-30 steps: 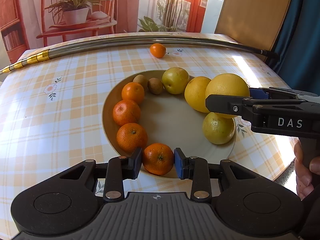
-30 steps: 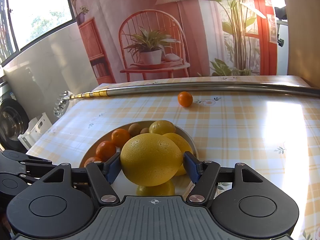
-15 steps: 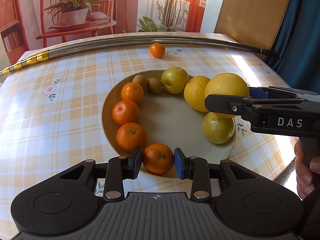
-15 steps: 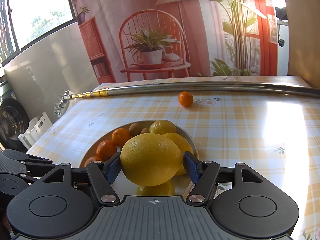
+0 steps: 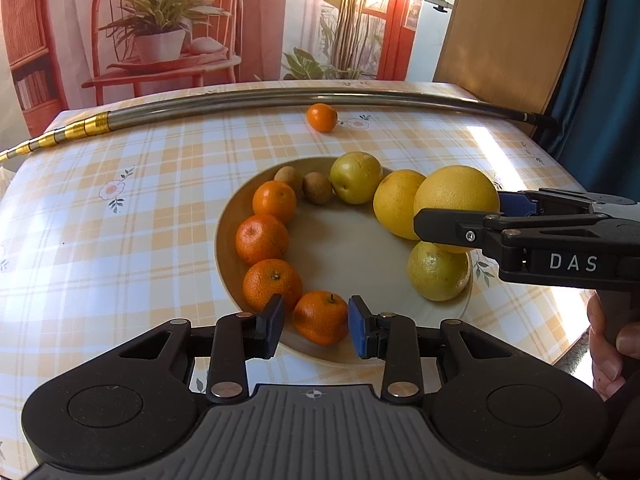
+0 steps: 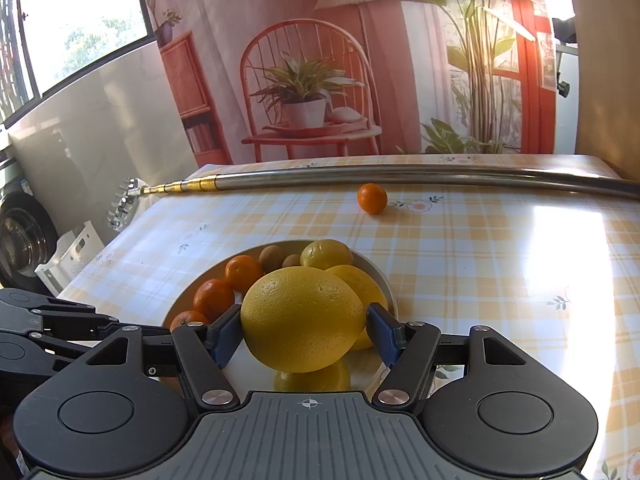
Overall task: Organize fruits
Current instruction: 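Lower the tangerine and lemon into the plate and open both tools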
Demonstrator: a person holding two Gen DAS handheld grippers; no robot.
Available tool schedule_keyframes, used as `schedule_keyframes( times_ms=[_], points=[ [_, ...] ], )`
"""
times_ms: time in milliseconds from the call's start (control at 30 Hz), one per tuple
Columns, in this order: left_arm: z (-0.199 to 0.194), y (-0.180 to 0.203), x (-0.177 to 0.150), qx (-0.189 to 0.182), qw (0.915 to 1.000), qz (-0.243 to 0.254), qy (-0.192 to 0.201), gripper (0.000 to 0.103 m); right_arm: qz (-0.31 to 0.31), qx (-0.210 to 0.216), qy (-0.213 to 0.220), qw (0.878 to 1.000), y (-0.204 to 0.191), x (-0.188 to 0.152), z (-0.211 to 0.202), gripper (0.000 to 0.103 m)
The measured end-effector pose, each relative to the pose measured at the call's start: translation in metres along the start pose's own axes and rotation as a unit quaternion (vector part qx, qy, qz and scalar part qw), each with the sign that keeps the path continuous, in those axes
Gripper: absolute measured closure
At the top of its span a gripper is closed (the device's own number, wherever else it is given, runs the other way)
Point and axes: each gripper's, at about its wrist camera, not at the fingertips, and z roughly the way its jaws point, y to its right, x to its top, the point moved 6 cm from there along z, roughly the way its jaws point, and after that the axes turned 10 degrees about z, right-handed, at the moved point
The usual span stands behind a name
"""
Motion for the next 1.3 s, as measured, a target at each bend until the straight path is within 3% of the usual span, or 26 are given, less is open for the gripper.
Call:
schedule_keyframes(
  times_ms=[467, 600, 967, 1300],
  points=[
    [-0.028, -0.024, 0.005, 0.058, 0.9962, -0.041, 0.05, 0.067, -0.059, 0.003, -0.004, 0.998, -0.03, 0.0, -0.004, 0.041],
    [-0.032, -0.031, 0.001, 0.058, 0.9951, -0.057, 0.056, 0.067, -0.085, 0.01, 0.0, 0.996, -0.04, -0.001, -0.002, 0.041],
    [-0.027, -0.035, -0.003, 0.056, 0.995, -0.065, 0.05, 0.067, -0.093, 0.031, -0.058, 0.993, -0.046, -0.018, 0.016, 0.041],
    [-0.025, -0.035, -0.005, 0.053, 0.9956, -0.066, 0.041, 0.067, -0.094, 0.03, -0.06, 0.993, -0.045, -0.02, 0.016, 0.041]
  ],
)
